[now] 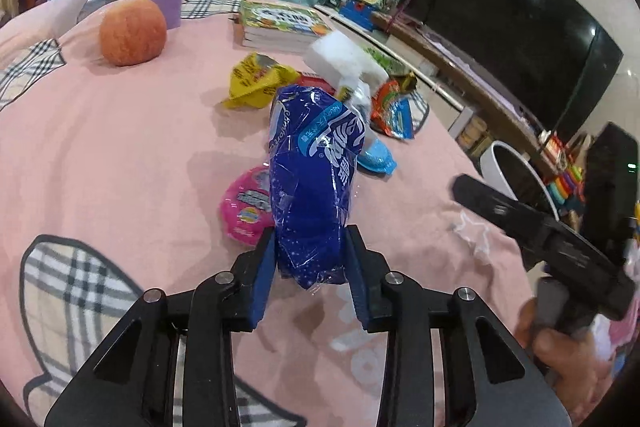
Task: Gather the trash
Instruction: 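Grasp the blue snack bag with the left tool, then grasp the white wrapper with the hamster print with the right tool, then carry the blue bag and white wrapper with both tools over the bin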
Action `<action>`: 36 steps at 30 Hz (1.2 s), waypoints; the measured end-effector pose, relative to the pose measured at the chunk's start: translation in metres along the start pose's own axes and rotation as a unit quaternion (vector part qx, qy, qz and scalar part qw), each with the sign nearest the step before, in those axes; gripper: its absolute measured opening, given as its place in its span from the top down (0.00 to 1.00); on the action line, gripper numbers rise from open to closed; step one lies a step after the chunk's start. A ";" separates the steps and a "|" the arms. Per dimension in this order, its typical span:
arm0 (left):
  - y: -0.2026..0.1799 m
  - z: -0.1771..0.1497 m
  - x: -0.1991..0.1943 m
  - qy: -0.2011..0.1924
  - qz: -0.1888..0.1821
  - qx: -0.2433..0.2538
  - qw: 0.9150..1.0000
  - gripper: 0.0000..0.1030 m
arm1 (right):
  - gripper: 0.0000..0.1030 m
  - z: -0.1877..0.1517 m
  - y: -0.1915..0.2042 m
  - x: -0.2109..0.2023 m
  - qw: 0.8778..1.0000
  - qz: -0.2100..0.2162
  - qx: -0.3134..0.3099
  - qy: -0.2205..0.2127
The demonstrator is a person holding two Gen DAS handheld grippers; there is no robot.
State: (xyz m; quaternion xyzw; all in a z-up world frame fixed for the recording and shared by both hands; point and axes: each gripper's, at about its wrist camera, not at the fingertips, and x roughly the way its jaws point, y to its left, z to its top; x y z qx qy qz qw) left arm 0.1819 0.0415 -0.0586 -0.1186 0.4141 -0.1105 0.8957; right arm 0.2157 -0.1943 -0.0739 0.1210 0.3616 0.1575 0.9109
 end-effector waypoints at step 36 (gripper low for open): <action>-0.004 0.005 0.011 0.012 -0.015 -0.021 1.000 0.69 | 0.86 0.012 -0.008 0.001 1.000 0.012 -0.005 -0.004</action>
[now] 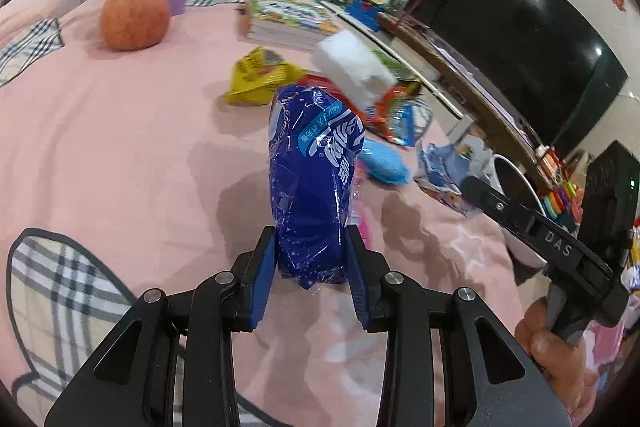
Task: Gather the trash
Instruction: 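Carry the blue bag and white wrapper with both tools over the bin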
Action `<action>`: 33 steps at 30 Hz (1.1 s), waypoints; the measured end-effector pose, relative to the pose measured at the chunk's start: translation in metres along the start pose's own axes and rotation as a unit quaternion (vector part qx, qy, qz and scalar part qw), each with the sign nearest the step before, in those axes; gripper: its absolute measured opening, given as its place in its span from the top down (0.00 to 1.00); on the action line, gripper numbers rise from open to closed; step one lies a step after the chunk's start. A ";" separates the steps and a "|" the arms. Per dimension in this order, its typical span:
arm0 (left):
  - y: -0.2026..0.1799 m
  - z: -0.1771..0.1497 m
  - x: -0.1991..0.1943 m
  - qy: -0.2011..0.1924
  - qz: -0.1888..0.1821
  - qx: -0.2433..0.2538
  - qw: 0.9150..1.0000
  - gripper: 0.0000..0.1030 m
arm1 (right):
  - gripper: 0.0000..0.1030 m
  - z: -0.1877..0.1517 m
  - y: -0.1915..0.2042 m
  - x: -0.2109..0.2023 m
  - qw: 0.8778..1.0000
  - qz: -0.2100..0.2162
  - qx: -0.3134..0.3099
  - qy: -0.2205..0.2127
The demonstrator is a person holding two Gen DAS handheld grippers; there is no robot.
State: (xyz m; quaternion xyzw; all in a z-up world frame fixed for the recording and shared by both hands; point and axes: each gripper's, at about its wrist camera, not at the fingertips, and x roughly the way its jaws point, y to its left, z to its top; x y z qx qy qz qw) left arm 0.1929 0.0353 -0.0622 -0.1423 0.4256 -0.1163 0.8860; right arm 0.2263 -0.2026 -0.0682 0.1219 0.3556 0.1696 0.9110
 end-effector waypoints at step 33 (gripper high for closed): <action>-0.177 -0.018 0.019 0.036 -0.078 0.161 0.983 0.69 | 0.86 -0.031 -0.123 -0.144 0.987 -0.094 0.094 -0.095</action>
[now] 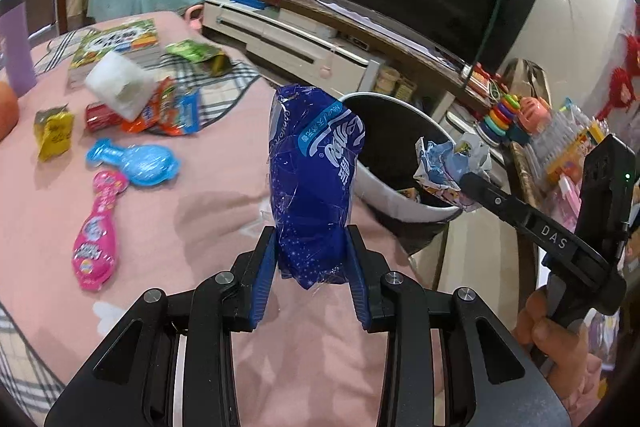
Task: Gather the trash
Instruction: 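Carry the blue bag and white wrapper with both tools over the bin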
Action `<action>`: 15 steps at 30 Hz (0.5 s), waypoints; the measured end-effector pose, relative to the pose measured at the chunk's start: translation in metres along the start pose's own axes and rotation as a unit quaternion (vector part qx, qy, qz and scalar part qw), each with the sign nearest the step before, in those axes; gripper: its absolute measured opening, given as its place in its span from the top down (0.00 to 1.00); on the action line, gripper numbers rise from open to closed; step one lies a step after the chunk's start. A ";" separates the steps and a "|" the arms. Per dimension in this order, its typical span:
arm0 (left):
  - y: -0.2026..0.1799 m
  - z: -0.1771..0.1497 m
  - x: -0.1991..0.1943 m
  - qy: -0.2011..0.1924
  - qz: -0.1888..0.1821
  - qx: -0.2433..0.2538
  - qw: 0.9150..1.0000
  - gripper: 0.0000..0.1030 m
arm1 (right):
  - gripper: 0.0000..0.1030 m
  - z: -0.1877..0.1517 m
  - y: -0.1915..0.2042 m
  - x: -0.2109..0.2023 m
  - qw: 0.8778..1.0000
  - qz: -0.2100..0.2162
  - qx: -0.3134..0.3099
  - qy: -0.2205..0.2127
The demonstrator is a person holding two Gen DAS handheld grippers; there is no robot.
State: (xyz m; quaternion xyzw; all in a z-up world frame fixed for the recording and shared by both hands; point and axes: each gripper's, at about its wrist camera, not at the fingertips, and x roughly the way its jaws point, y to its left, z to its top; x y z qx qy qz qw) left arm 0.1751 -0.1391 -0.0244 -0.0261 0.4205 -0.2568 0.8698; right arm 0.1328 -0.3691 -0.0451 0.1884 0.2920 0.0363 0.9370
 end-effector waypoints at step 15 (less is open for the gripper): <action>-0.054 0.022 0.023 0.010 -0.014 0.050 0.999 0.69 | 0.86 0.004 -0.033 -0.018 0.999 -0.017 0.023 -0.018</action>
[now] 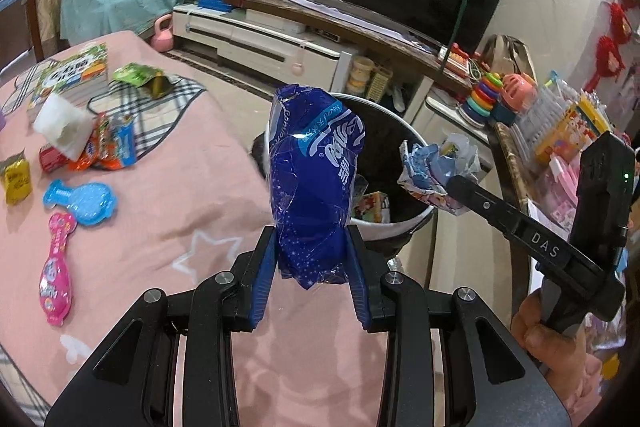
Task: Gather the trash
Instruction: 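Carry the blue bag and white wrapper with both tools over the bin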
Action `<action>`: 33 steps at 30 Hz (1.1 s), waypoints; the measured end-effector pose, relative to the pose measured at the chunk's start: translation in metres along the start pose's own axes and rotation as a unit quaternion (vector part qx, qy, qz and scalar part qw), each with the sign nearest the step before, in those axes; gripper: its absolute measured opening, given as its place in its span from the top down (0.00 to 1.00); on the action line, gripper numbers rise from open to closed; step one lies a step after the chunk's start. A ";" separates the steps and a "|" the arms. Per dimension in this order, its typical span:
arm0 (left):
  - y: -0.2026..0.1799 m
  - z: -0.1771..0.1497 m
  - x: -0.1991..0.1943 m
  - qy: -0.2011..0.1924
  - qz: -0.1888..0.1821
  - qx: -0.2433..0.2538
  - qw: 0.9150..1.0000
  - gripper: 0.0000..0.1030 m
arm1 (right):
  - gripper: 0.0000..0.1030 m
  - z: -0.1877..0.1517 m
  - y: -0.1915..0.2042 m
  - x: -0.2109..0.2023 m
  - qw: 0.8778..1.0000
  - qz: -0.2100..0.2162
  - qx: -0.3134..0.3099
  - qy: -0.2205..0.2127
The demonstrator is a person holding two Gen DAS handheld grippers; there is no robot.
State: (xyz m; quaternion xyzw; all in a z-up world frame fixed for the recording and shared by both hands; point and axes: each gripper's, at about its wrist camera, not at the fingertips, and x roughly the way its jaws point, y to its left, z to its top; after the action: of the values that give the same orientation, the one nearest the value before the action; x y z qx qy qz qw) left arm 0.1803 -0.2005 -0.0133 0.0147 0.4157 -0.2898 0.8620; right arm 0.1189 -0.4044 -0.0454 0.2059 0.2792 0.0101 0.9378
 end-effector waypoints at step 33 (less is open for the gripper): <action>-0.022 0.035 0.058 0.047 0.001 0.025 0.999 0.67 | 0.85 0.020 -0.014 0.021 1.000 -0.018 -0.009 0.016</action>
State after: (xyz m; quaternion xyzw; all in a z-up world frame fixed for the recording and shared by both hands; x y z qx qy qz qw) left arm 0.2223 -0.2569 -0.0274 0.0496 0.4483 -0.2984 0.8411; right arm 0.1458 -0.4219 -0.0466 0.1923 0.2976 -0.0007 0.9351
